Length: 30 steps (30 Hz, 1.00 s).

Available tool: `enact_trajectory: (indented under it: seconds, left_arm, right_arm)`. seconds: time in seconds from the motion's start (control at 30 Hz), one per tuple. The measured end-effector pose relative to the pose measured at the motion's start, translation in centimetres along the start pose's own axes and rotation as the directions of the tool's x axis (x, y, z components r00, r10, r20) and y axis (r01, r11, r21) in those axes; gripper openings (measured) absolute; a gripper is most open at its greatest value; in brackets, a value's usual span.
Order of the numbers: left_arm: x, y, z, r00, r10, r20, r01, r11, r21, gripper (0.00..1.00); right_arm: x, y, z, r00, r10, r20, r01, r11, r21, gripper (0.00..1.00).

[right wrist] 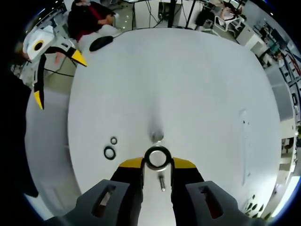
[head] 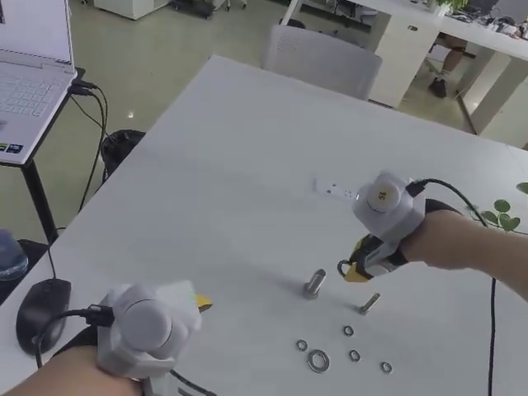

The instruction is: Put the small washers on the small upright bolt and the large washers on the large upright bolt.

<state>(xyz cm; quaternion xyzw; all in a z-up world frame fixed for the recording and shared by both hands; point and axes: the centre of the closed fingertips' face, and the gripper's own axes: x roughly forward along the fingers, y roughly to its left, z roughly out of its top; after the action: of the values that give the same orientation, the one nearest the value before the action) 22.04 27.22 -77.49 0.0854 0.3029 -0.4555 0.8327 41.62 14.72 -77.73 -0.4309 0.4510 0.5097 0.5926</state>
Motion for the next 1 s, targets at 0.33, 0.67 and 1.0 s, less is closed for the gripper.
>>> enact_trajectory:
  seconds: [0.33,0.67,1.0]
  left_arm:
    - [0.2,0.1,0.2,1.0,-0.007,0.0,0.007,1.0,-0.004,0.96]
    - [-0.3,1.2,-0.2,1.0,0.003,-0.005,-0.003,1.0,-0.014,0.94]
    - [-0.2,1.6,-0.7,0.9998,-0.002,-0.021,0.001,1.0,-0.029,0.94]
  right_arm:
    - [1.5,0.3,1.0,0.9998,0.016,-0.013,-0.016,1.0,-0.024,0.21]
    - [3.3,0.0,2.2,0.9997,0.022,-0.014,-0.022,0.999,-0.026,0.21]
    - [4.2,0.2,1.6,0.9974,0.043,-0.057,-0.045,0.998,-0.04,0.21]
